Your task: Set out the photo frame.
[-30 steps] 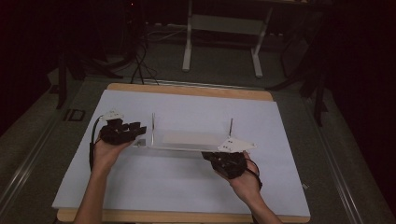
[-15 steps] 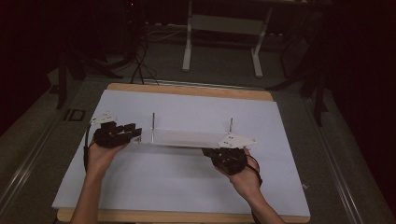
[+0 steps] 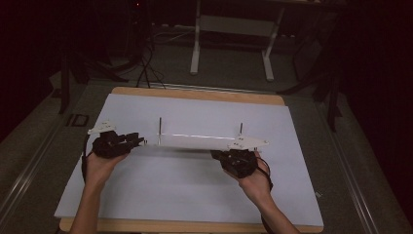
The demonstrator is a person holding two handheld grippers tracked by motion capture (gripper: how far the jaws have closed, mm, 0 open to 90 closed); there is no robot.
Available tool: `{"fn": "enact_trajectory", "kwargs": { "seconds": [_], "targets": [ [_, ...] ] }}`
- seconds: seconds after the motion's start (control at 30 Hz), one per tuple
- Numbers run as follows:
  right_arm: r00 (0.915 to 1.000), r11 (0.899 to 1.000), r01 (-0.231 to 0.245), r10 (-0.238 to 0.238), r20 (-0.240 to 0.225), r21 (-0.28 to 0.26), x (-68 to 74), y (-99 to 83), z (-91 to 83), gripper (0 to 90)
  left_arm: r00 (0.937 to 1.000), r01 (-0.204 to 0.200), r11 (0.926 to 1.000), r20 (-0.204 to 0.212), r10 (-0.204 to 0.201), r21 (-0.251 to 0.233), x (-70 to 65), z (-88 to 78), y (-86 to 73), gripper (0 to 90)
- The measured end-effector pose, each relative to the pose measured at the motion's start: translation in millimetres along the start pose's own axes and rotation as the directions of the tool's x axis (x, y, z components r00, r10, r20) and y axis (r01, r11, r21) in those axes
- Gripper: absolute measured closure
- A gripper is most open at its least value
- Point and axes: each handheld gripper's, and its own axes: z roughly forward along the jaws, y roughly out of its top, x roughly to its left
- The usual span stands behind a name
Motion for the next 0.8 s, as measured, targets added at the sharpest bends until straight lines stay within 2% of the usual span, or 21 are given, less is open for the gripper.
{"fn": "enact_trajectory", "kwargs": {
  "seconds": [0.23,0.43,0.47,0.57,0.6,0.77,0.8],
  "targets": [
    [1.0,1.0,-0.007,0.007,0.003,-0.008,-2.4,4.2,0.6,90.0,0.9996,-0.029,0.9994,-0.002,0.029,0.016,-3.0,-1.1,-1.1,62.0],
    [0.9999,1.0,-0.012,0.012,0.0,-0.012,-5.2,7.3,0.9,90.0,0.9983,-0.058,0.9979,-0.008,0.058,0.029,-6.5,1.7,-1.1,56.7],
    [0.9999,1.0,-0.014,0.014,0.0,-0.014,-6.0,8.4,1.1,90.0,0.9963,-0.08,0.996,-0.026,0.081,0.04,-9.0,3.4,-0.1,55.3],
    [0.9999,1.0,-0.017,0.017,0.0,-0.016,-6.7,9.5,1.3,90.0,0.9949,-0.093,0.9944,-0.035,0.095,0.05,-11.1,5.4,1.6,53.7],
    [0.9999,1.0,-0.017,0.017,0.001,-0.016,-7.5,10.4,1.4,90.0,0.9925,-0.108,0.9927,-0.052,0.111,0.054,-13.8,7.5,3.9,50.9],
    [0.9997,1.0,-0.023,0.023,0.0,-0.018,-8.7,11.4,2.1,90.0,0.9878,-0.14,0.9891,-0.063,0.143,0.047,-19.4,13.4,9.6,43.3],
    [0.9997,1.0,-0.025,0.025,-0.002,-0.018,-9.5,11.6,2.3,90.0,0.9843,-0.165,0.9854,-0.057,0.167,0.041,-22.8,16.4,12.8,40.5]
  ]
}}
